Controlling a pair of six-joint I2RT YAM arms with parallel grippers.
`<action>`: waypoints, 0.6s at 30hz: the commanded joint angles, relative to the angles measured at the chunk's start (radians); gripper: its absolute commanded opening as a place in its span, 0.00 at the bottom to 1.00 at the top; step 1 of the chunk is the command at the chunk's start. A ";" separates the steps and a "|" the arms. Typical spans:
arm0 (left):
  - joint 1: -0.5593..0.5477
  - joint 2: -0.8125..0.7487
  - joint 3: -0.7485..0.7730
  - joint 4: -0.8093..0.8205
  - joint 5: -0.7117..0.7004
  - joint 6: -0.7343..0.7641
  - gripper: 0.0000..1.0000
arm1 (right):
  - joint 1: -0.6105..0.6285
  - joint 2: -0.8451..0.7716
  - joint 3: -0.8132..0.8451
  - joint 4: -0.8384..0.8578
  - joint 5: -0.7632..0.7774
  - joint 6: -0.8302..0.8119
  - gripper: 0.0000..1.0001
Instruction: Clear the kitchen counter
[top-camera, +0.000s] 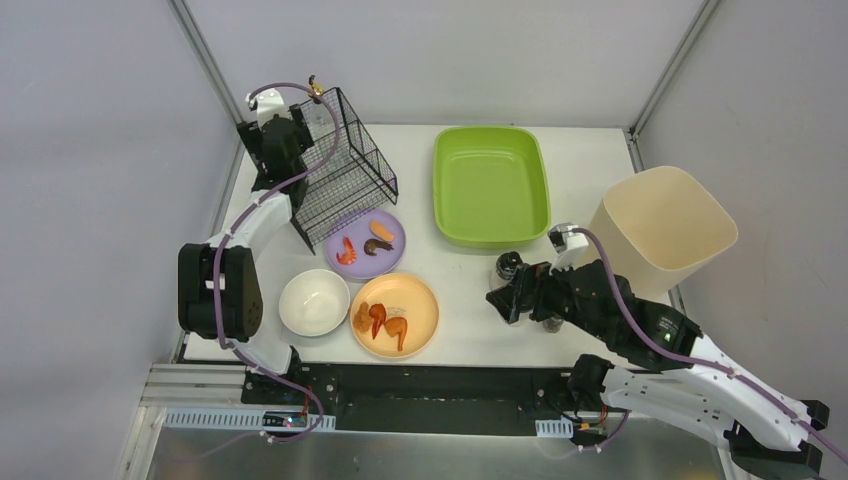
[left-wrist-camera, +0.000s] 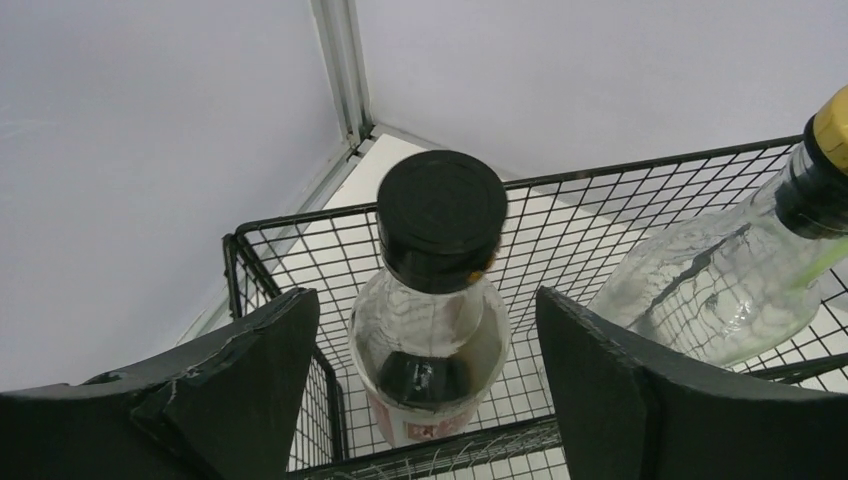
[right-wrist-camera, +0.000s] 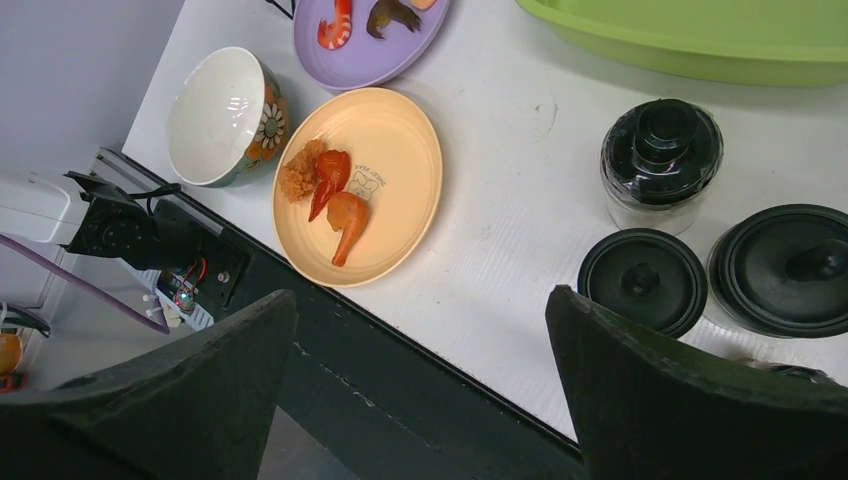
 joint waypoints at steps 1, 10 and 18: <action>-0.003 -0.123 -0.027 0.008 -0.007 -0.021 0.84 | 0.004 -0.003 0.016 0.005 -0.004 0.016 0.99; -0.004 -0.327 -0.132 -0.162 0.069 -0.163 0.99 | 0.004 0.031 0.115 -0.093 0.041 0.027 1.00; -0.029 -0.517 -0.216 -0.347 0.182 -0.331 0.99 | 0.004 0.037 0.166 -0.169 0.096 0.049 1.00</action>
